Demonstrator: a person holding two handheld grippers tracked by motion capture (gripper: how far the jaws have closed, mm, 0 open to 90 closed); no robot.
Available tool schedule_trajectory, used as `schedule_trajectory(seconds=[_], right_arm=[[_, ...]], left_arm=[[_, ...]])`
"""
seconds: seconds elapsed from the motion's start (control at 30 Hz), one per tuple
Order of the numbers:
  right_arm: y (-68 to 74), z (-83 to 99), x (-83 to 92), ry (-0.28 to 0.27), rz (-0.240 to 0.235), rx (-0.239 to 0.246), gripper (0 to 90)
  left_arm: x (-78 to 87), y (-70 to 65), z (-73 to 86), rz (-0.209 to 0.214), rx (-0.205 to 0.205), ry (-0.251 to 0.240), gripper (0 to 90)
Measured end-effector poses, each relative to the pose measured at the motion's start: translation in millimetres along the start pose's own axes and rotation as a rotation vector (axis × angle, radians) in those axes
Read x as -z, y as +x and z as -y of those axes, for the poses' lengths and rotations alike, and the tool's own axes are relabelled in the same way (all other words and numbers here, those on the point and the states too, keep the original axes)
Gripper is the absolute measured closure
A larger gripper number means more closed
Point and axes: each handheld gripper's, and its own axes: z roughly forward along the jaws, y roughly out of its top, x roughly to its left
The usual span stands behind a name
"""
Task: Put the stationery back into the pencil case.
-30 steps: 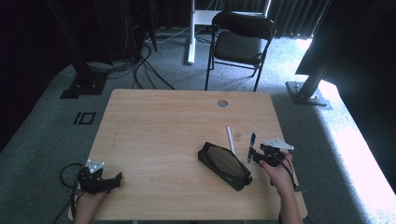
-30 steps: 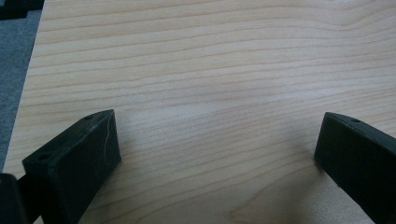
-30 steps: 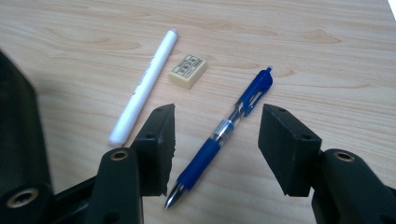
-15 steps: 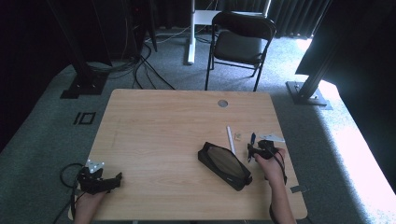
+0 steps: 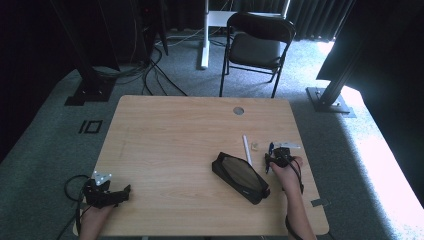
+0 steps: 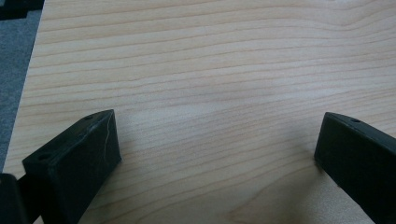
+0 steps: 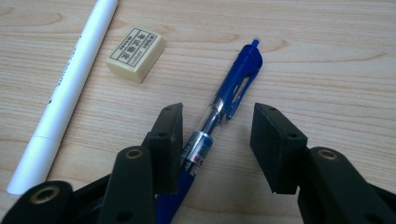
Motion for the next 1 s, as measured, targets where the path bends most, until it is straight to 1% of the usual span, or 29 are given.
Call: schedule_trajectory(seconds=[0.13,0.37,0.47,0.57,0.63,0.7,0.83,1.0], right_arm=[[1.1,-0.3,0.4,0.003,-0.011,0.017,58.6],[-0.6,-3.2,-0.1,0.016,-0.015,0.015,66.9],[-2.5,-4.5,-1.3,0.015,-0.013,0.004,70.4],[-3.7,-5.9,-2.4,0.014,-0.012,-0.02,76.5],[-4.4,-7.1,-2.8,0.019,-0.013,-0.029,78.8],[-5.6,-7.9,-2.8,0.024,-0.018,-0.042,79.5],[-6.4,-7.3,-1.3,0.03,-0.015,-0.04,79.6],[-9.2,-5.6,2.3,0.032,-0.028,-0.056,79.6]], left_arm=[[0.0,0.0,0.0,0.0,0.0,0.0,0.4],[0.0,0.0,0.0,0.0,0.0,0.0,0.4],[0.0,-0.1,0.0,0.0,0.001,0.0,0.4],[0.0,-0.1,0.0,0.0,0.0,0.0,0.4],[0.0,0.0,0.0,0.0,0.0,0.0,0.4],[0.0,0.0,0.0,0.0,0.0,0.0,0.4],[0.0,0.0,0.0,0.0,0.0,0.0,0.4],[0.0,0.0,0.0,-0.001,0.0,0.0,0.4]])
